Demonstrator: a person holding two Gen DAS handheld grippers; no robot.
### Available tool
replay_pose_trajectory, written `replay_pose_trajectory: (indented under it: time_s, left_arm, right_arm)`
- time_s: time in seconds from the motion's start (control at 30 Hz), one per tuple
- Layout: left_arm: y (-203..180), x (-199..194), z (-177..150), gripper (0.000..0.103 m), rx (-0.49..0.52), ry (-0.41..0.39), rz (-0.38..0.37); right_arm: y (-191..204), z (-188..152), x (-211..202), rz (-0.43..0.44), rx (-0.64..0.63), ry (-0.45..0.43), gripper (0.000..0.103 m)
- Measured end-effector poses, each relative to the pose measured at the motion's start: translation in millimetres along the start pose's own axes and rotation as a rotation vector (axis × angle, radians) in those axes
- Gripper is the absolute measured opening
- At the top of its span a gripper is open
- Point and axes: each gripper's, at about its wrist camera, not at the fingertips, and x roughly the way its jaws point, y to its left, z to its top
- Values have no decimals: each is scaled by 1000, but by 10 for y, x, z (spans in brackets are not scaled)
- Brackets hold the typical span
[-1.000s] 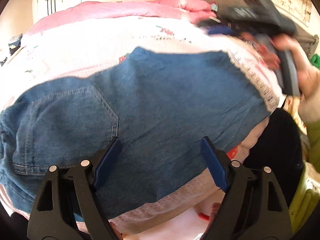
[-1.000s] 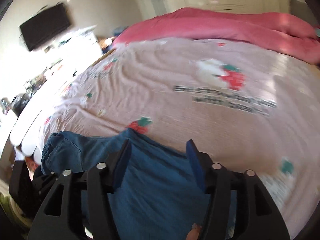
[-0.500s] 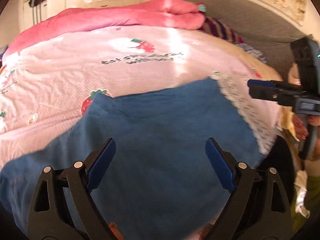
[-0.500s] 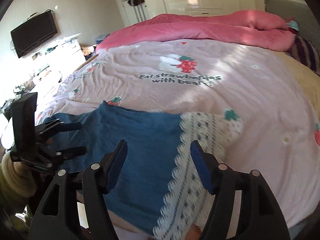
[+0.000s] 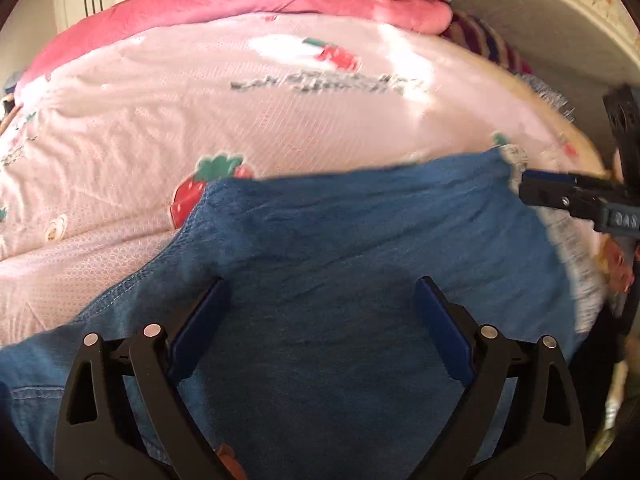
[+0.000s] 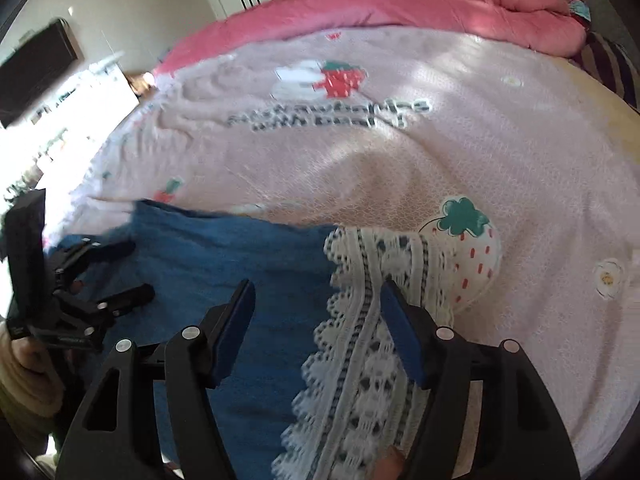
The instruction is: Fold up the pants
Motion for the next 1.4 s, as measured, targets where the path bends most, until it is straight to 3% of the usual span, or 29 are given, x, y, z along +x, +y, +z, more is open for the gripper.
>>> replay_pose_trajectory:
  time_s: [0.03,0.13,0.3,0.47,0.63,0.8,0.87,0.93,1.03,1.13,1.23,1.4]
  left_arm:
    - [-28,-92,37,88,5,-27,-25]
    - [-229,-333,221,93,77,-98,-61]
    - [-669,-313,598,93,207,-143,-158]
    - [-1065,114,904,93,292,-55,-235]
    - [-1305,470,950,93,354,10,-213]
    - [-1373,684,986,93,382,61,-273]
    - [-1344,792,1019,93,371,101,-310]
    - [-1310,880,1045,93,357,121,-342]
    - [-1283,1015,1066,82,335,168,-400]
    - [-1302,1125,1051,62,325,210,-444]
    - [-1392,1138,1010,38,355,227,-465]
    - [-1421,1030,1025,14,355,190,-488]
  right_arm:
    - [-8,-36,-149,8,13,-31,76]
    - [-47,-283,-608,-5,47,-105,83]
    - [-122,-761,-963,-62,129,-103,86]
    - [-75,-1035,-893,-59,167,-50,86]
    - [-68,-1092,-773,-17,218,-33,86]
    - [-178,-1158,-595,24,324,26,86]
    - [-218,-1173,-550,29,349,35,81]
    - [-204,-1181,-527,37,350,29,66]
    - [-204,-1164,-471,33,353,43,57]
    - [-255,-1179,-432,31,384,38,39]
    - [-324,-1209,-452,40,407,27,29]
    - [-217,-1157,-553,31,365,-31,22]
